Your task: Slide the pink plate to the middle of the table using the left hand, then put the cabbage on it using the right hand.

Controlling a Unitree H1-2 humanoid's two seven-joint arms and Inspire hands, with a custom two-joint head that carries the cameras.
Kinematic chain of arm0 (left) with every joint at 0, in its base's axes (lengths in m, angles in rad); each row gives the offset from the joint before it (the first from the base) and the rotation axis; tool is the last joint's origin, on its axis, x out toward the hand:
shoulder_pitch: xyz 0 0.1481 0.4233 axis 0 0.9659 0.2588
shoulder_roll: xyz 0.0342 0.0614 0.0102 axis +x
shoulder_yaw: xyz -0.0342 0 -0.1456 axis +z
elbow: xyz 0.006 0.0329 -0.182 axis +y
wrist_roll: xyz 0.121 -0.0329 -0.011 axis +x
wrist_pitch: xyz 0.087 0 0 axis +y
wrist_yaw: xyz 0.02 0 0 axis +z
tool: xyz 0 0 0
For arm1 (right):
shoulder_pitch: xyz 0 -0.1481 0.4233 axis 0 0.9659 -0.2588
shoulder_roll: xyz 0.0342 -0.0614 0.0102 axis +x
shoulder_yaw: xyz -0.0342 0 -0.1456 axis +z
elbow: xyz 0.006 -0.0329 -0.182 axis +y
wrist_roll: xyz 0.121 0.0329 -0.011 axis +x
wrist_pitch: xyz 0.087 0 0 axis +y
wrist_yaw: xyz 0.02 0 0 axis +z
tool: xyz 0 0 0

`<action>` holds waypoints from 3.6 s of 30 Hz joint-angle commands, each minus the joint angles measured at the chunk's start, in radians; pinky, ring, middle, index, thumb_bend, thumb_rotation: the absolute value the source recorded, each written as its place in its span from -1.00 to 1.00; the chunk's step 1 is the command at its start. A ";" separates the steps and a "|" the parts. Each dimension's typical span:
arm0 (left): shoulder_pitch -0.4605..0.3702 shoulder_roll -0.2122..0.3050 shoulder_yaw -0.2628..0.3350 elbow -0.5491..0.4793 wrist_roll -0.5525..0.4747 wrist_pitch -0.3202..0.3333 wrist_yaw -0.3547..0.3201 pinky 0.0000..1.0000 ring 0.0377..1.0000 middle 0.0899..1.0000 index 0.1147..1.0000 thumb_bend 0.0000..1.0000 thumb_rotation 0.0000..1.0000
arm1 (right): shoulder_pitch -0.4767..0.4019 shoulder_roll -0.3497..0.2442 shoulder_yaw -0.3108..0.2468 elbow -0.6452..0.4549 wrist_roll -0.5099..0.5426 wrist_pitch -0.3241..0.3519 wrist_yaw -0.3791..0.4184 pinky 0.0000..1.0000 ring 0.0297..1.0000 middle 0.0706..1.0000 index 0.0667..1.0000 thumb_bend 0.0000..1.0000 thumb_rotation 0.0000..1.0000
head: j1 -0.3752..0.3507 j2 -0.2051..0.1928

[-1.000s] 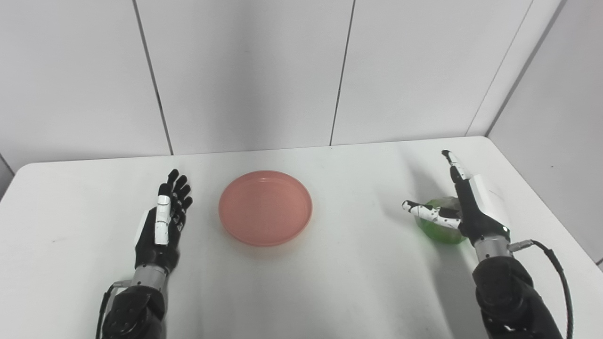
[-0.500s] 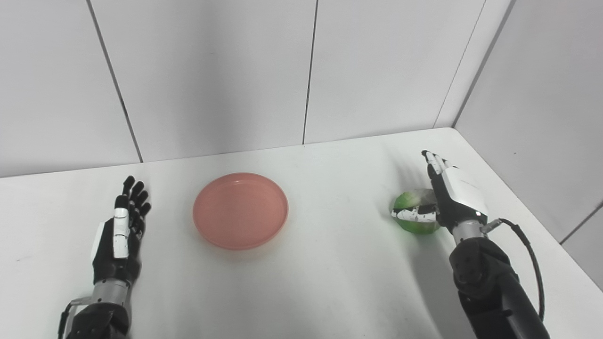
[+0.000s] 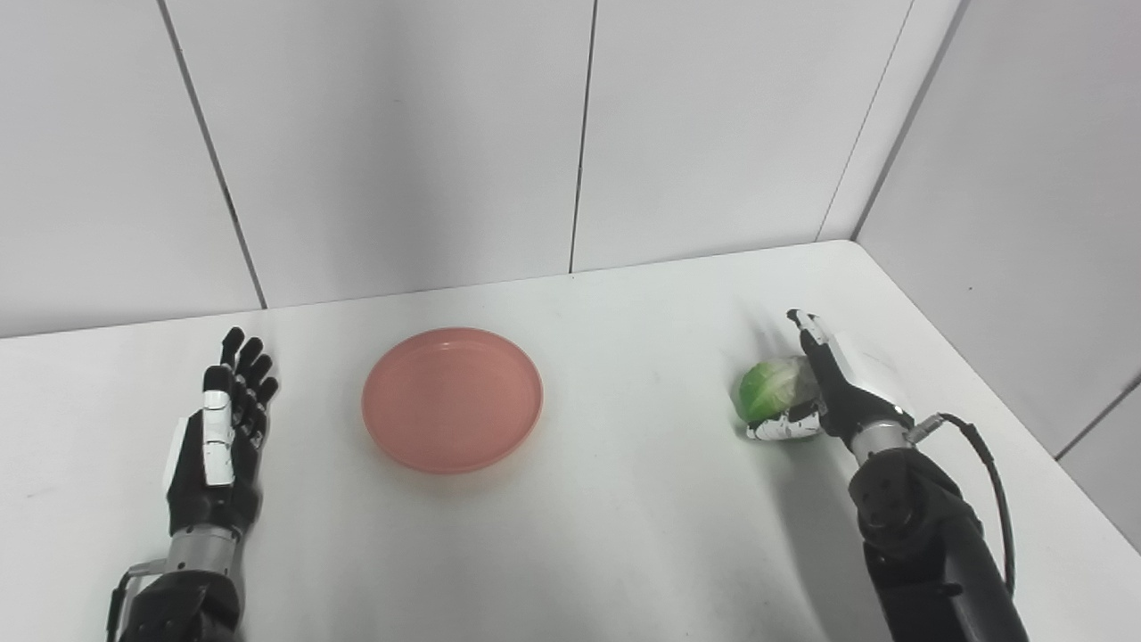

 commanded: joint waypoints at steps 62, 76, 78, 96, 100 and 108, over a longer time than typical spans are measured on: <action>-0.137 -0.153 -0.053 0.146 0.155 -0.090 0.279 1.00 1.00 1.00 1.00 0.45 1.00 | -0.209 0.009 0.221 0.198 0.484 -0.587 -0.278 -0.26 -0.18 -0.09 -0.05 0.03 -1.00 | 0.506 -0.100; -0.128 -0.146 -0.058 0.149 0.157 -0.087 0.277 1.00 1.00 1.00 1.00 0.50 1.00 | -0.328 0.133 0.341 0.227 0.376 -0.536 -0.245 -0.34 -0.23 -0.10 -0.03 0.03 -1.00 | 0.483 -0.108; -0.127 -0.146 -0.057 0.152 0.157 -0.096 0.277 1.00 1.00 1.00 1.00 0.48 1.00 | -0.340 0.142 0.355 0.232 0.364 -0.526 -0.234 -0.33 -0.22 -0.09 -0.03 0.03 -1.00 | 0.478 -0.109; -0.077 -0.157 -0.094 0.058 0.165 -0.082 0.244 1.00 1.00 1.00 1.00 0.44 1.00 | -0.485 0.193 0.498 0.538 0.204 -0.569 -0.274 -0.37 -0.26 -0.08 0.00 0.03 -1.00 | 0.462 -0.097; -0.064 -0.157 -0.104 0.022 0.166 -0.062 0.236 1.00 1.00 1.00 1.00 0.45 1.00 | -0.493 0.166 0.539 0.576 0.139 -0.562 -0.290 0.12 0.22 0.28 0.37 0.36 -0.86 | 0.461 -0.094; -0.054 -0.152 -0.109 -0.001 0.164 -0.034 0.230 1.00 1.00 1.00 1.00 0.51 1.00 | -0.508 0.137 0.572 0.633 0.083 -0.551 -0.327 0.98 0.94 0.88 0.86 0.58 -0.06 | 0.458 -0.090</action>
